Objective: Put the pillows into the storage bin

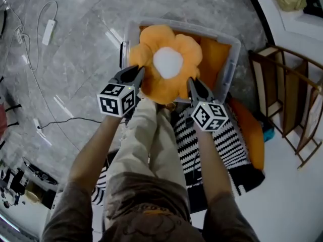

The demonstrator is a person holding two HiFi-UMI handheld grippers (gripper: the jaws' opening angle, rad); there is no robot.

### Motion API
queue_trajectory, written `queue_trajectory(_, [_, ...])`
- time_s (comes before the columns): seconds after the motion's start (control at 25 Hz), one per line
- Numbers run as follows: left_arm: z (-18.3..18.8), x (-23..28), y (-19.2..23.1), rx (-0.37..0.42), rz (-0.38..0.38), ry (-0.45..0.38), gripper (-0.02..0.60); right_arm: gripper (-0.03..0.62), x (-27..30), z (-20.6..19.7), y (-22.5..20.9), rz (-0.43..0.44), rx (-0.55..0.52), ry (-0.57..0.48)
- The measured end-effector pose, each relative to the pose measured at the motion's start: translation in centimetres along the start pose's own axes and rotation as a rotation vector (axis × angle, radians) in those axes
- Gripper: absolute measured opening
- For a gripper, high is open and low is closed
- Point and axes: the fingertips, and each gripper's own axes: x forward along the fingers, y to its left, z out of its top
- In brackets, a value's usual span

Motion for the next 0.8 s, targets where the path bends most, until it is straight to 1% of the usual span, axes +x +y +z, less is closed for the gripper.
queue_trajectory(0.28, [-1.5,3.8,2.9,-0.014,-0.005,-0.011,0.031,0.057,3.6,-2.5,-2.3,0.025,0.017,0.008])
queue_trajectory(0.36, [-1.7,4.2,3.5,-0.006,0.017,-0.027,0.036,0.066,3.9,-2.7,-2.8,0.022,0.017,0.002])
queue_trajectory(0.4, [-1.7,4.3,4.0,-0.003,0.042,-0.036,0.064,0.095,4.0,-2.8,-3.3,0.012,0.022,-0.002])
queue_trajectory(0.48, [-2.3,4.5,5.4,-0.030,0.093,-0.032,0.164,0.176,4.0,-3.3,-4.4,-0.008,0.064,0.001])
queue_trajectory(0.52, [-2.7,4.6,5.8,-0.054,0.103,-0.022,0.197,0.223,3.9,-3.8,-4.7,-0.012,0.091,0.009])
queue_trajectory(0.56, [-3.2,4.5,6.0,-0.073,0.103,-0.010,0.219,0.244,3.8,-4.3,-4.8,-0.013,0.106,0.021])
queue_trajectory(0.6, [-3.6,4.5,6.0,-0.078,0.099,0.001,0.237,0.258,3.8,-4.7,-4.8,-0.011,0.107,0.033])
queue_trajectory(0.68, [-4.2,4.5,5.6,-0.063,0.084,0.022,0.249,0.276,3.7,-5.2,-4.5,0.000,0.093,0.051])
queue_trajectory(0.8, [-4.8,4.5,4.5,-0.051,0.057,0.040,0.259,0.281,3.5,-5.4,-4.3,0.020,0.098,0.052])
